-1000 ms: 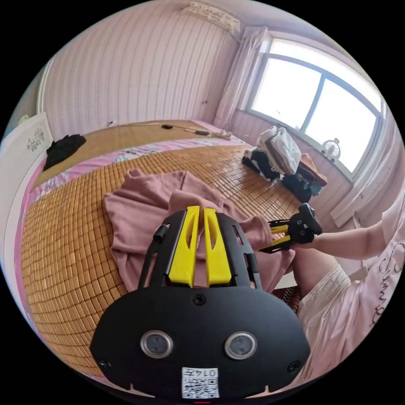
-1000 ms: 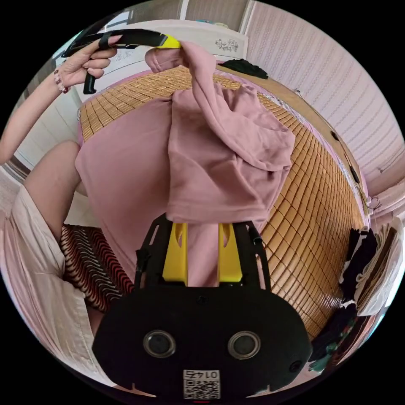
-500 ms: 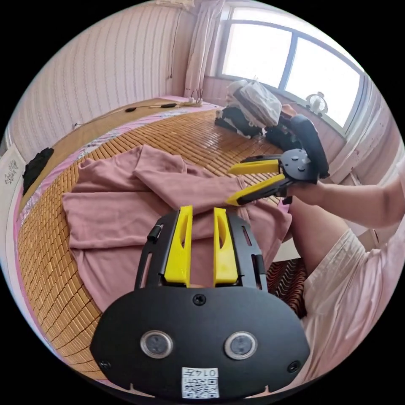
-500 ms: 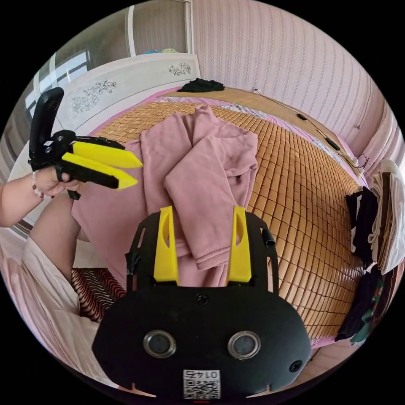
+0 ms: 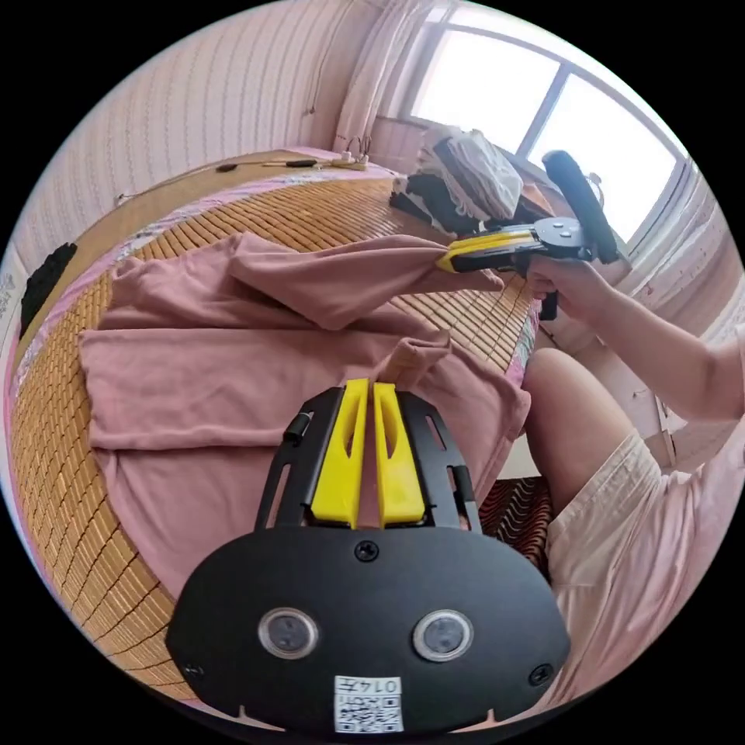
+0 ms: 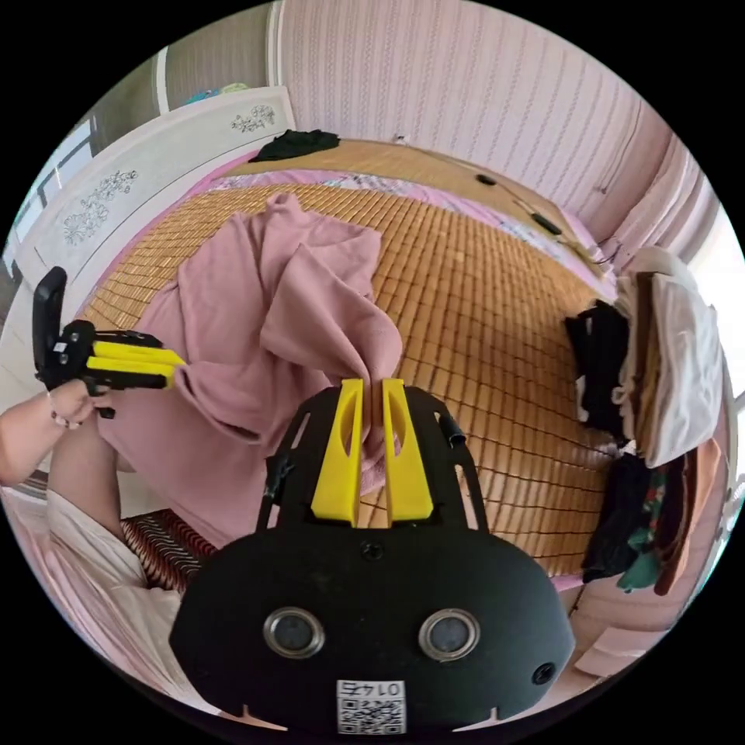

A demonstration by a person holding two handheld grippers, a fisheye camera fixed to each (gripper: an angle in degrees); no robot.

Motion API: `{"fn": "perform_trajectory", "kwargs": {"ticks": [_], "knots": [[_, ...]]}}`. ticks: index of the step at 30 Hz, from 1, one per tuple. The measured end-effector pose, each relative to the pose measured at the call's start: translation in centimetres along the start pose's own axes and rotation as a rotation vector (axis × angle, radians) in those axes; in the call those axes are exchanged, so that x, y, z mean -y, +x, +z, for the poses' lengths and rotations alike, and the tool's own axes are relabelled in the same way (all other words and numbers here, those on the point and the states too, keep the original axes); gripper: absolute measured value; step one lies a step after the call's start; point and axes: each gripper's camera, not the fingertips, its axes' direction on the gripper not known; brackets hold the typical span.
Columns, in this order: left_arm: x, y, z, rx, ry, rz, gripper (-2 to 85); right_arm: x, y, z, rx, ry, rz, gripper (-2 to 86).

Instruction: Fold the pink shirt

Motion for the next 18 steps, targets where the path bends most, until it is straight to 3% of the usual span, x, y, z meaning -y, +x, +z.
{"fn": "perform_trajectory", "kwargs": {"ticks": [4, 7, 10, 12, 15, 18], "knots": [[-4.5, -7.7, -11.3, 0.246, 0.179, -0.228, -0.8, -0.7, 6.5, -1.7, -0.274, -0.066, 0.089, 4.9], [-10.9, -13.3, -17.1, 0.508, 0.174, -0.489, -0.3, -2.0, 9.7, -0.2, -0.28, -0.167, 0.159, 6.7], [-18.2, -18.1, -20.4, 0.649, 0.115, -0.813, 2.0, -3.0, 10.7, 1.6, -0.291, -0.246, 0.29, 11.2], [-21.1, -19.3, -21.8, 0.683, 0.113, -0.907, 3.4, -2.6, 9.4, 2.2, -0.255, -0.246, 0.277, 12.4], [-21.7, -18.8, -23.0, 0.732, 0.187, -0.913, 4.1, 0.2, 5.0, 3.2, -0.209, -0.177, 0.154, 11.3], [-17.8, -18.3, -21.1, 0.655, 0.222, -0.765, 3.3, 5.2, -0.2, 5.2, -0.138, -0.113, -0.01, 8.5]]}}
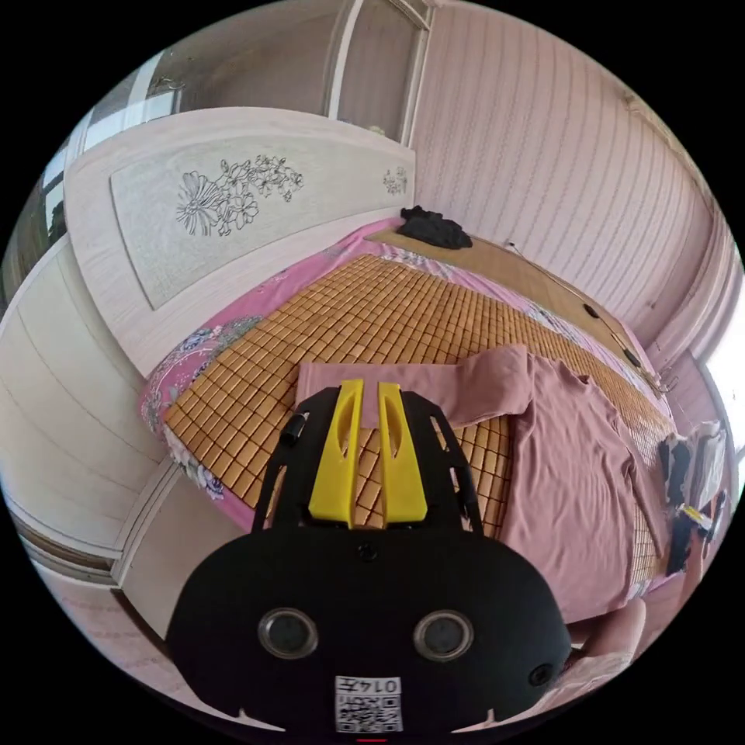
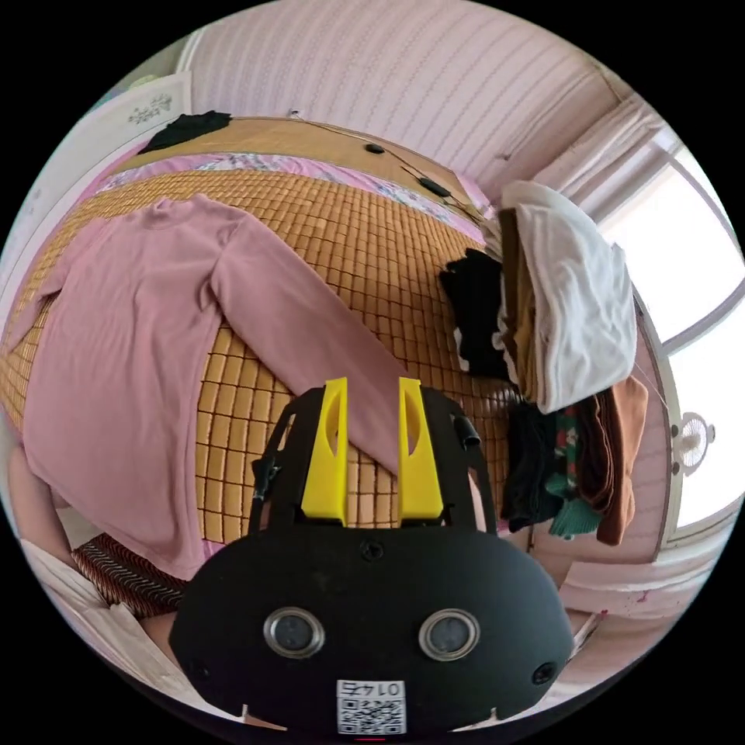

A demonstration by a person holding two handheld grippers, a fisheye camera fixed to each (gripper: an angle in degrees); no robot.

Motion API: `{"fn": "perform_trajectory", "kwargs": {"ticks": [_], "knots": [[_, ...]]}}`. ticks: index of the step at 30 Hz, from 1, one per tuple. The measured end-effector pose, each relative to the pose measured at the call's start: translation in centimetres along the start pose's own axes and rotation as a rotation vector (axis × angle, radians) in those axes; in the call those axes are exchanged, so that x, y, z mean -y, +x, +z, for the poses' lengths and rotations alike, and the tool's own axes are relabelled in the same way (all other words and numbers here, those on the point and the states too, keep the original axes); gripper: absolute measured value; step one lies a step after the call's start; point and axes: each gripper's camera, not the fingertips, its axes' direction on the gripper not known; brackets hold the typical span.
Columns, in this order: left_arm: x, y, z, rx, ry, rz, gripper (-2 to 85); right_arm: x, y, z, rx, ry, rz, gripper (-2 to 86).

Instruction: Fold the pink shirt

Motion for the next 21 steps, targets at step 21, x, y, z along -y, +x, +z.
{"fn": "perform_trajectory", "kwargs": {"ticks": [21], "knots": [[7.1, 9.2, 24.9, 0.087, -0.333, 0.463, -0.2, 30.4, -17.9, 15.0, 0.194, -0.001, -0.167, -0.7]]}}
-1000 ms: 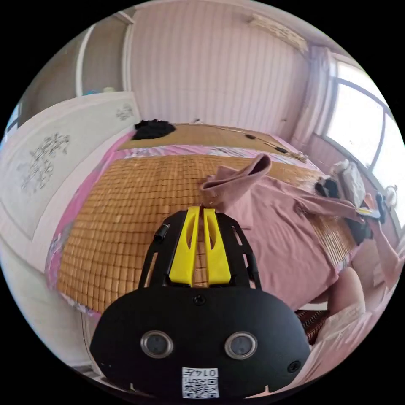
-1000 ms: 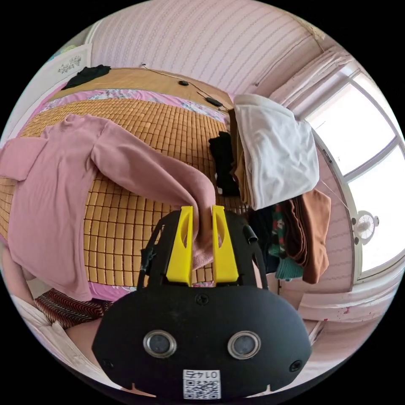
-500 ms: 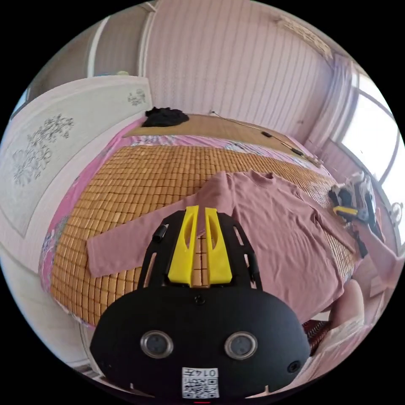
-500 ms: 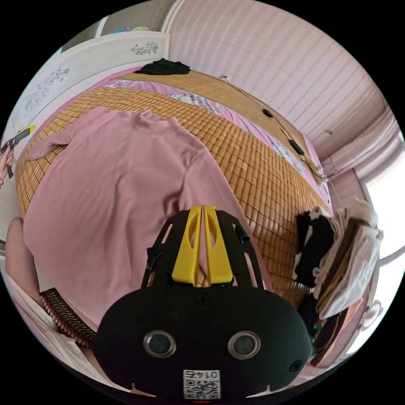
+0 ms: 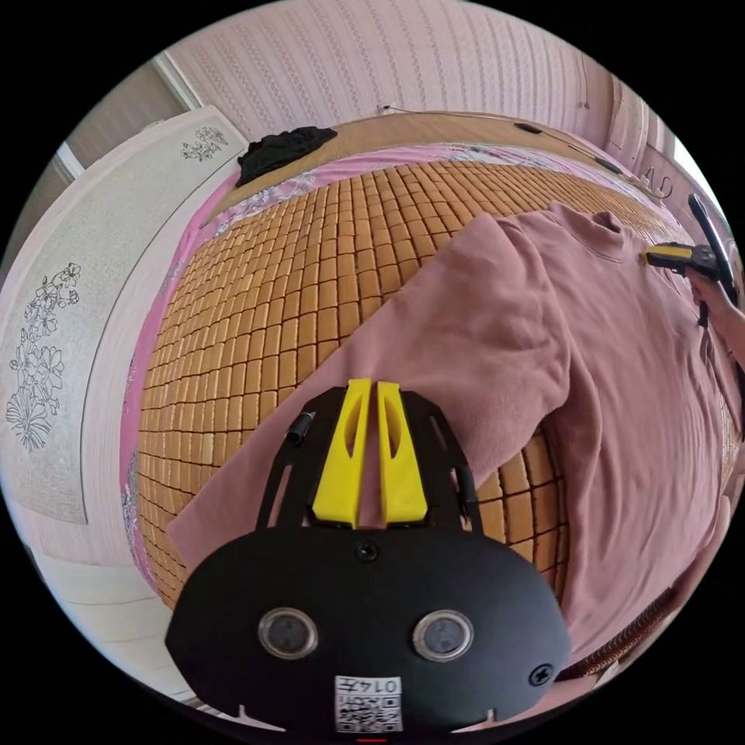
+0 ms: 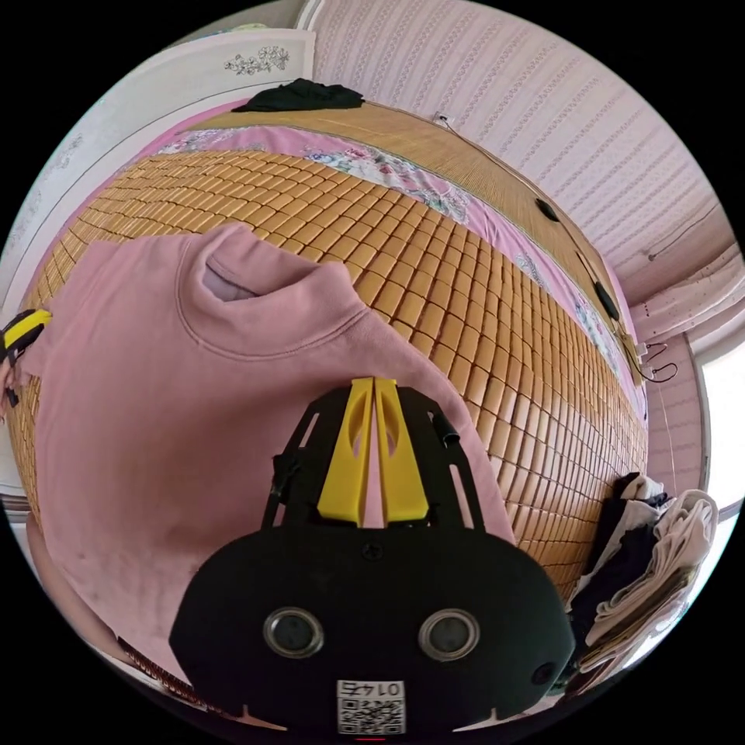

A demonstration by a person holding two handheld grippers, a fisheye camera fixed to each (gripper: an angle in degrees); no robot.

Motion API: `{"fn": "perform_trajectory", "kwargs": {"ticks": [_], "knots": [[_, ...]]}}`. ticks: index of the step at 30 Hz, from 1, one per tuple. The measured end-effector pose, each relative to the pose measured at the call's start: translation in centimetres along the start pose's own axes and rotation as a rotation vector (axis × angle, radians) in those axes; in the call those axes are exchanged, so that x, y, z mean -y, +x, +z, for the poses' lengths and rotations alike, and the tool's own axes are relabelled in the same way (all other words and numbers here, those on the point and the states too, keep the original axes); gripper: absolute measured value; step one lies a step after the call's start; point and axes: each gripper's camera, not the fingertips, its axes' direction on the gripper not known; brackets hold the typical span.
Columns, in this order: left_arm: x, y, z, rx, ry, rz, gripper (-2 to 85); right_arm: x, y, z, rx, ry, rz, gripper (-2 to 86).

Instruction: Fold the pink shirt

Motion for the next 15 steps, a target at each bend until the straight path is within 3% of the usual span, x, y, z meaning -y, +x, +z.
{"fn": "perform_trajectory", "kwargs": {"ticks": [7, 9, 12, 15], "knots": [[0.7, -4.5, 1.1, -0.149, -0.007, -0.165, -0.6, 2.8, 1.9, 0.3, 0.078, -0.066, 0.06, -0.6], [0.0, -4.4, -0.7, -0.114, 0.039, -0.171, -0.7, 1.7, 2.5, -2.0, 0.097, 0.004, 0.084, -0.7], [-2.6, -2.2, -5.5, -0.145, 0.167, -0.048, -0.8, -2.8, 2.0, -7.0, 0.193, 0.11, -0.004, -0.8], [-7.0, 1.5, -9.3, -0.256, 0.176, 0.085, -0.8, -11.5, 0.0, -10.8, 0.223, 0.089, -0.137, -0.8]]}}
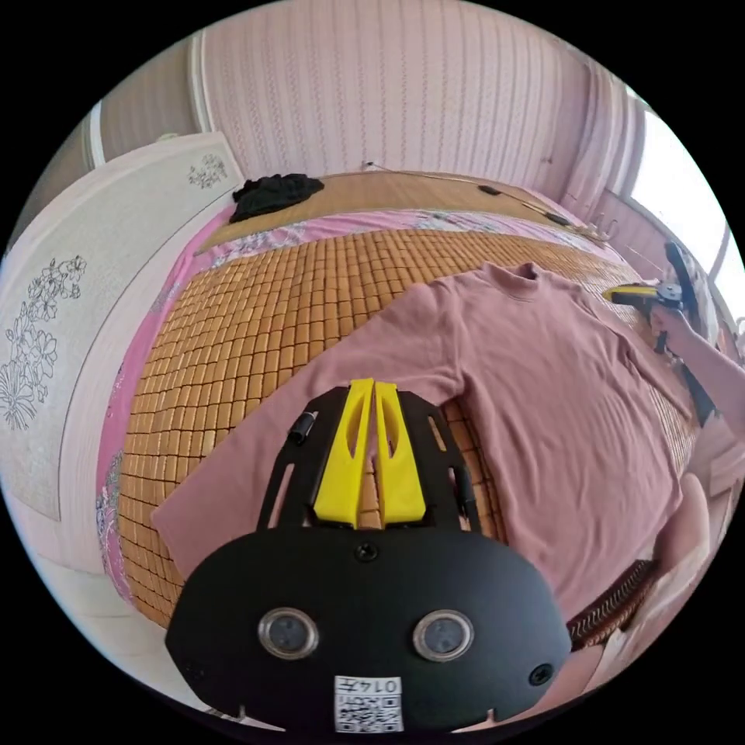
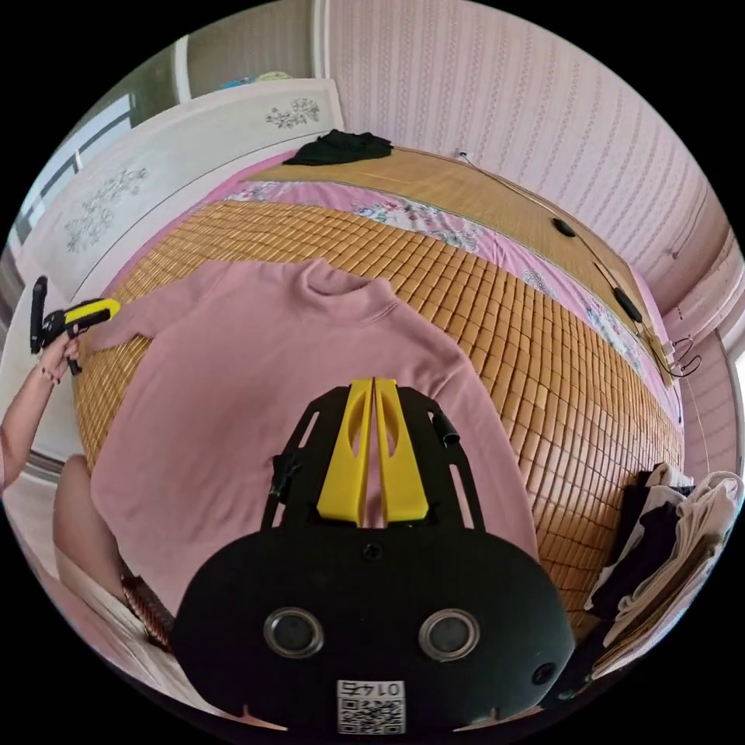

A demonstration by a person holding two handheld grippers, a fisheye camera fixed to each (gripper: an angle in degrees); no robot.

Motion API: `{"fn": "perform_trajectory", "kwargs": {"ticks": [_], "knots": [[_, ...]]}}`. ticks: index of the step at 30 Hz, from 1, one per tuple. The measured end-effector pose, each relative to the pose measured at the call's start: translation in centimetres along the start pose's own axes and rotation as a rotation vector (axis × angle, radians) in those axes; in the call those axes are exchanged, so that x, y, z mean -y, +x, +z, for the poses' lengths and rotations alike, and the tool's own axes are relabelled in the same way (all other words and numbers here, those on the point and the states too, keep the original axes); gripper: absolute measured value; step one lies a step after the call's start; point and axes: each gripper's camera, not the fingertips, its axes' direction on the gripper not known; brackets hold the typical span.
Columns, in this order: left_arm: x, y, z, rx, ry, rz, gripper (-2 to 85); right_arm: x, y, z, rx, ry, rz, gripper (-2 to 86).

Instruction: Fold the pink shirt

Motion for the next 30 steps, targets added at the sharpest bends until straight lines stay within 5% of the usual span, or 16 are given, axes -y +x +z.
{"fn": "perform_trajectory", "kwargs": {"ticks": [4, 7, 16, 18, 24, 30], "knots": [[-6.2, 7.7, -1.3, -0.264, -0.042, 0.175, -0.8, -12.7, -5.3, -1.6, 0.184, -0.187, -0.028, -0.8], [-8.8, 10.8, 0.8, -0.221, -0.169, 0.215, -0.8, -18.3, -7.9, -1.0, 0.137, -0.346, -0.024, -0.8], [-9.9, 10.1, 1.8, -0.15, -0.255, 0.18, -0.8, -19.4, -8.8, -3.5, 0.014, -0.262, 0.097, -0.5], [-10.6, 9.9, 2.1, -0.127, -0.279, 0.188, -0.8, -20.2, -9.3, -1.3, 0.009, -0.413, 0.079, -0.4], [-12.2, 5.5, -0.3, -0.23, -0.162, -0.016, -1.0, -19.0, -10.9, -1.9, -0.054, -0.372, -0.033, -0.6], [-15.9, -6.5, -5.0, 0.123, -0.064, -0.295, -1.0, -8.3, -14.7, -2.7, 0.01, -0.101, -0.249, 2.8]]}}
